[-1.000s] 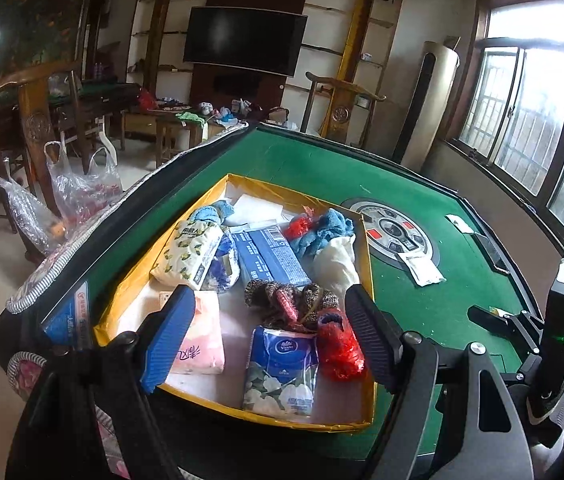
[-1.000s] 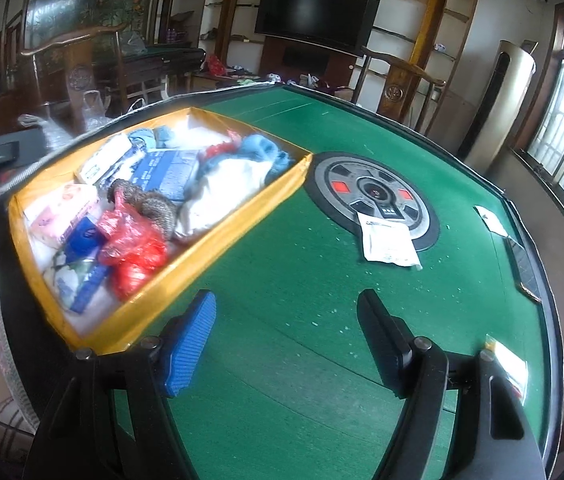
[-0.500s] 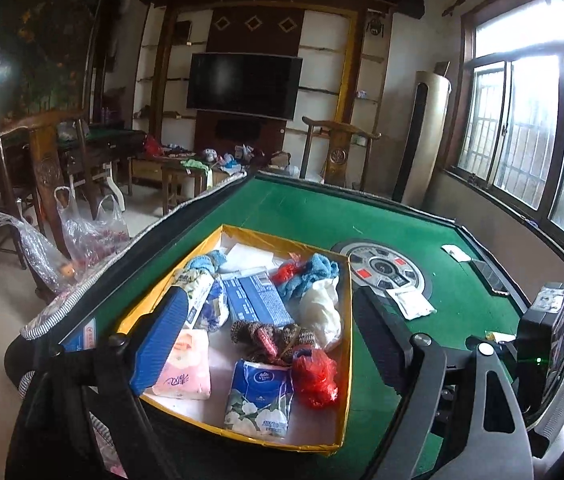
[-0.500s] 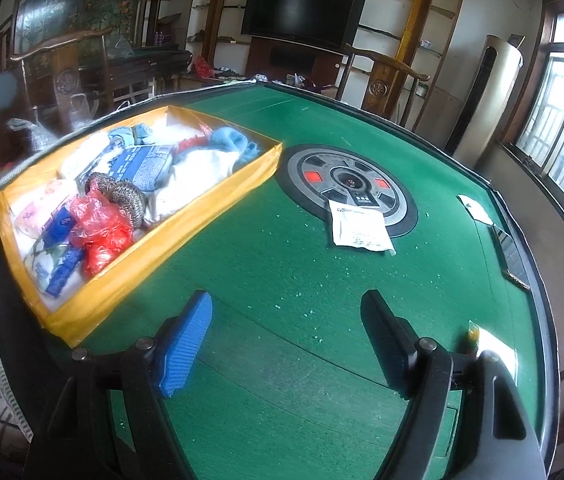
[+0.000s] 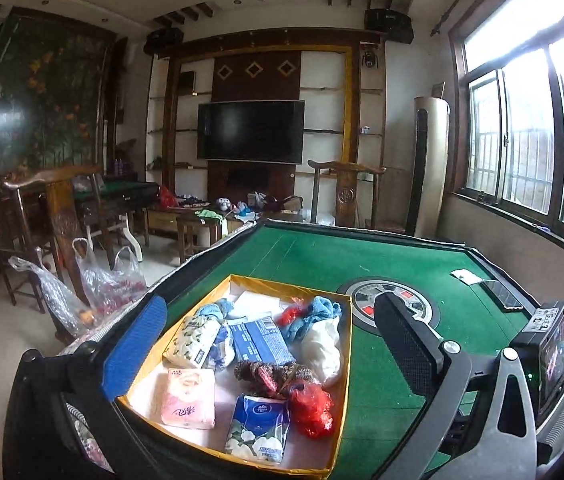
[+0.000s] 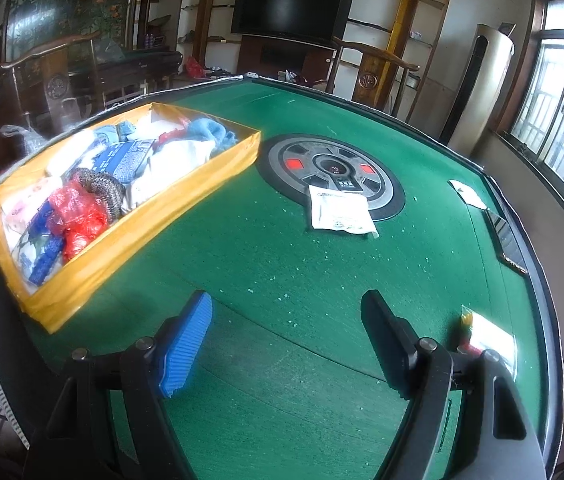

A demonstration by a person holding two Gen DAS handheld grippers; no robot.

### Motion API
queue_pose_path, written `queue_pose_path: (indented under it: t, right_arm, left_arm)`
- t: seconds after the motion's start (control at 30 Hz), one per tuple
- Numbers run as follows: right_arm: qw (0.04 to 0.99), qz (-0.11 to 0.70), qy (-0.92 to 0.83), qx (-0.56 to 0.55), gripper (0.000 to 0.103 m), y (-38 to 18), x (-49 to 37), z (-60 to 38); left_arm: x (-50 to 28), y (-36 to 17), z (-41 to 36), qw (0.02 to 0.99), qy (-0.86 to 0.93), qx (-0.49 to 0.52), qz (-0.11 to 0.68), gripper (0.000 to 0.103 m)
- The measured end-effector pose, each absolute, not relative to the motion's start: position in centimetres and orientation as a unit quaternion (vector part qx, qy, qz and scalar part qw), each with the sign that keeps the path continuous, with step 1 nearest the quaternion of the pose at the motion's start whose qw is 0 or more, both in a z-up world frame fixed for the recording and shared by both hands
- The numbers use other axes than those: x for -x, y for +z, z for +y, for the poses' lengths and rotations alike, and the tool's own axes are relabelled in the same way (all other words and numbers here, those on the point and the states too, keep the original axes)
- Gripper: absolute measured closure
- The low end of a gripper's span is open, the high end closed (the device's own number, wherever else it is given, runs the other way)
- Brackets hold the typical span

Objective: Organize soft objects

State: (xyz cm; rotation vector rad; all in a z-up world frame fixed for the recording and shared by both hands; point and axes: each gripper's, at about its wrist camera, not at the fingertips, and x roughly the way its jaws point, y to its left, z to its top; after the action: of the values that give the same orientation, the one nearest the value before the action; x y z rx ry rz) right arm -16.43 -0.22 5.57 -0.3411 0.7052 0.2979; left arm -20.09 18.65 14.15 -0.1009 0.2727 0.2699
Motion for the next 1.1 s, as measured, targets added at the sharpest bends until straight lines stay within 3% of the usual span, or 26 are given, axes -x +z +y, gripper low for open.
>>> queue_pose_path:
  t: [0.3, 0.57, 1.1]
  right_arm:
    - [0.914, 0.347, 0.151, 0.146, 0.031, 5.3, 16.1, -1.7]
    - [0.914, 0.332, 0.181, 0.144, 0.030, 5.9, 16.6, -0.1]
    - [0.905, 0.302, 0.228, 0.193, 0.030, 7.3, 19.1, 6.6]
  left_arm:
    - [20.4, 15.3, 17.7, 0.977, 0.187, 0.022, 0.096, 0.000]
    - [17.7, 13.9, 21.0, 0.963, 0.174, 0.079, 0.189, 0.000]
    - [15.6, 9.1, 24.5, 0.922, 0.259, 0.086, 0.274, 0.000]
